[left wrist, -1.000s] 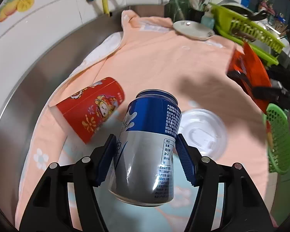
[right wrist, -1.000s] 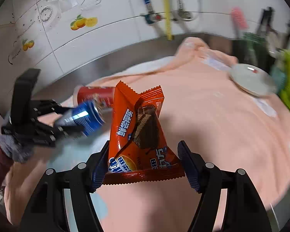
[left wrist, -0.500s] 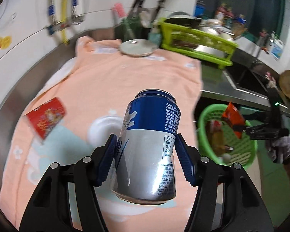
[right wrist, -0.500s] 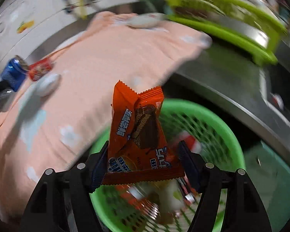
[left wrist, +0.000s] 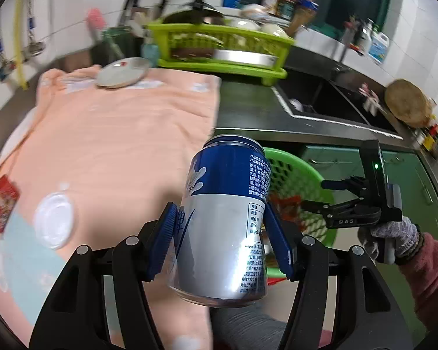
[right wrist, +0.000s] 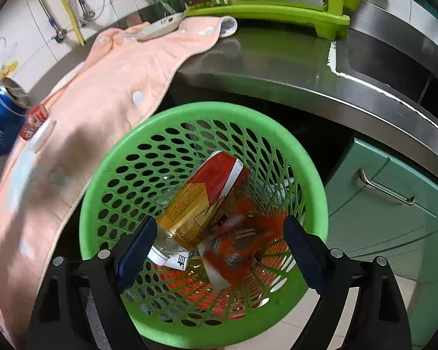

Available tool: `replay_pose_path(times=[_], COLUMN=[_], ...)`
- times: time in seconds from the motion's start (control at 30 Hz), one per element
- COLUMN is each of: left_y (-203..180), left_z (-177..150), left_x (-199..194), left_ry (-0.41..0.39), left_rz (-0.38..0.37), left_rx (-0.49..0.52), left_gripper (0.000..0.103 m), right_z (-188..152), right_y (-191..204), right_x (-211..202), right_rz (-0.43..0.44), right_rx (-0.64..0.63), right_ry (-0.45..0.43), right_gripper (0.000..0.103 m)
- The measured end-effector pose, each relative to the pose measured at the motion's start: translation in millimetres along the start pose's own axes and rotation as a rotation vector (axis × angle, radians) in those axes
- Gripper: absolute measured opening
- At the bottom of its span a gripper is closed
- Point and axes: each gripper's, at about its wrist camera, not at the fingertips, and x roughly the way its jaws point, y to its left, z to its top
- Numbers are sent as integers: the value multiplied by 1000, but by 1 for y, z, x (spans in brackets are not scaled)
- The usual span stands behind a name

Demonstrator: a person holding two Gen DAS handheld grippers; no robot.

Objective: Collect trash
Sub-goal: 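Lower the blue-white can into the basket with the left tool and release it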

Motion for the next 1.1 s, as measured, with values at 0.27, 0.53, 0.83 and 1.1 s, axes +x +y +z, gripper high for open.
replay_pose_path(times=[0.27,0.53,0.83,1.1], left_y=[-56,-102,-129,-129], left_z=[5,-5,-12,-12], left_x=[64,139,213,240], left_ry=[85,208,331,356], left_rz=[-73,-92,-71,-86], left_rx=[33,46,2,-38], left_gripper=[60,60,60,61], right_z=[-12,-35,-54,-62], right_y=[-24,-49,-60,-72], right_x=[-56,-103,-108,-105], right_rz=[39,19,19,43], right_rx=[35,94,101,142], right_ry=[-117,-236,-248,-247], right_gripper=[87,89,89,89])
